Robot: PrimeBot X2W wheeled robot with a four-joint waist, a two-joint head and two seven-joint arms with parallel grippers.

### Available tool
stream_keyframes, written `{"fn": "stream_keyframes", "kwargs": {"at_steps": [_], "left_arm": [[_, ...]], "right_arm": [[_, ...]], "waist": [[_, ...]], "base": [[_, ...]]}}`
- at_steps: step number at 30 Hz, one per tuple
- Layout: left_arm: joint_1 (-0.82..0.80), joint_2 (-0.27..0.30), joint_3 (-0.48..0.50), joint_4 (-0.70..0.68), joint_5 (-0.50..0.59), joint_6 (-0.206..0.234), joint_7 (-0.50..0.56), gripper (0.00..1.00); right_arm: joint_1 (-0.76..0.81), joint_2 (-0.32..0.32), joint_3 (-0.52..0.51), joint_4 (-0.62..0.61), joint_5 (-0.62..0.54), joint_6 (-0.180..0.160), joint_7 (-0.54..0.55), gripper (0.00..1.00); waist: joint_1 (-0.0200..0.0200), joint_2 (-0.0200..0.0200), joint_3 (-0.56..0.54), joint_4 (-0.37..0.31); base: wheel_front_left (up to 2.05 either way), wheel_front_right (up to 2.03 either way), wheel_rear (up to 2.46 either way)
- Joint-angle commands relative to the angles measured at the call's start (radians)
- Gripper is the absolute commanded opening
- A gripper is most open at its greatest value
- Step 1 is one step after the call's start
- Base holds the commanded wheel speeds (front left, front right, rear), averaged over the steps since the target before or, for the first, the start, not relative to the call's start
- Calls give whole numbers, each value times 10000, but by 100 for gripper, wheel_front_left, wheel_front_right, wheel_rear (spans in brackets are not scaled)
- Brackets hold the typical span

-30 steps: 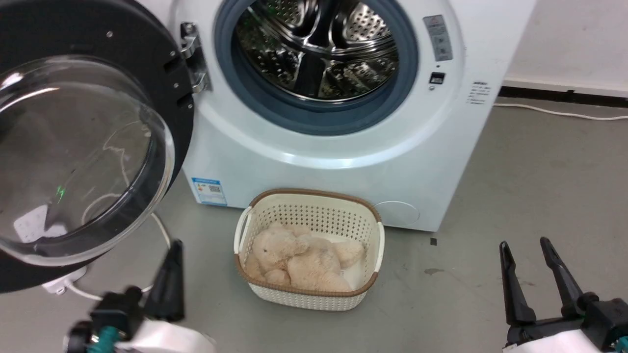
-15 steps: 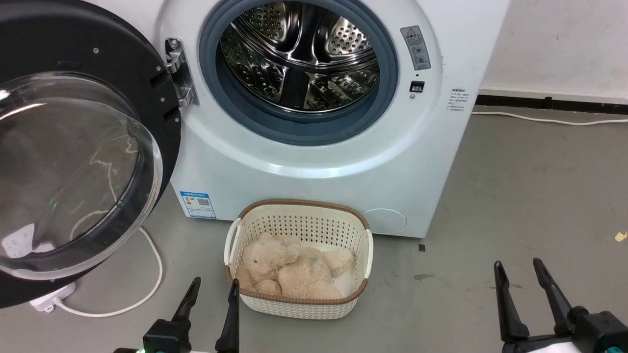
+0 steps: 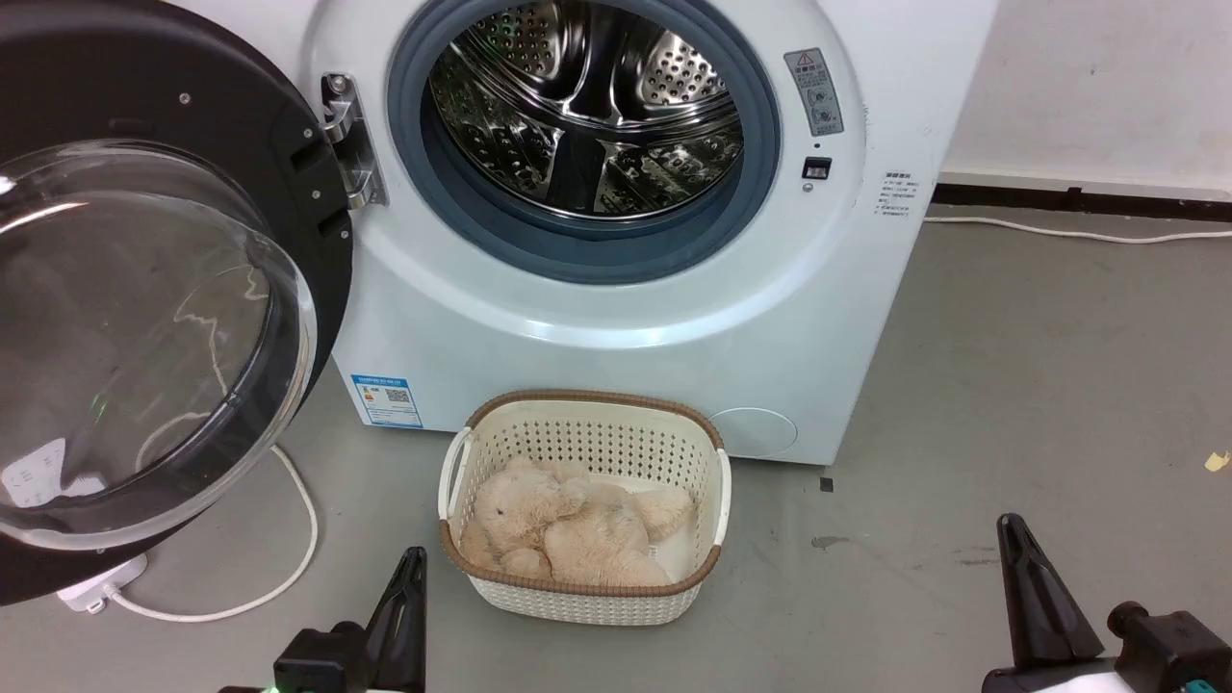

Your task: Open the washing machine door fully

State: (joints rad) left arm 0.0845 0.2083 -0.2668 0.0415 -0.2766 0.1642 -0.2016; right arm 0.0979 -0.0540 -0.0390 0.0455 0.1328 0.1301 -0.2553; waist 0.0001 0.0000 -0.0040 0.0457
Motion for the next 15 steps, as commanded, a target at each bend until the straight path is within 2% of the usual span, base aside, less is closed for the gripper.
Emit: {"fn": "stream_keyframes", "kwargs": {"at_steps": [1,15], "left_arm": [[-24,-36,69,-10,60,-45,54,0],[-119,-213,368,-57,371,-229,279,0]], "right_arm": [[-27,1,7,-13,-36,0,62,0],[-137,5,51,-64,-185,1,348,0]], "waist": [[0,0,0,-5],[0,0,5,-57]], "base": [[0,0,0],[0,0,0]]}}
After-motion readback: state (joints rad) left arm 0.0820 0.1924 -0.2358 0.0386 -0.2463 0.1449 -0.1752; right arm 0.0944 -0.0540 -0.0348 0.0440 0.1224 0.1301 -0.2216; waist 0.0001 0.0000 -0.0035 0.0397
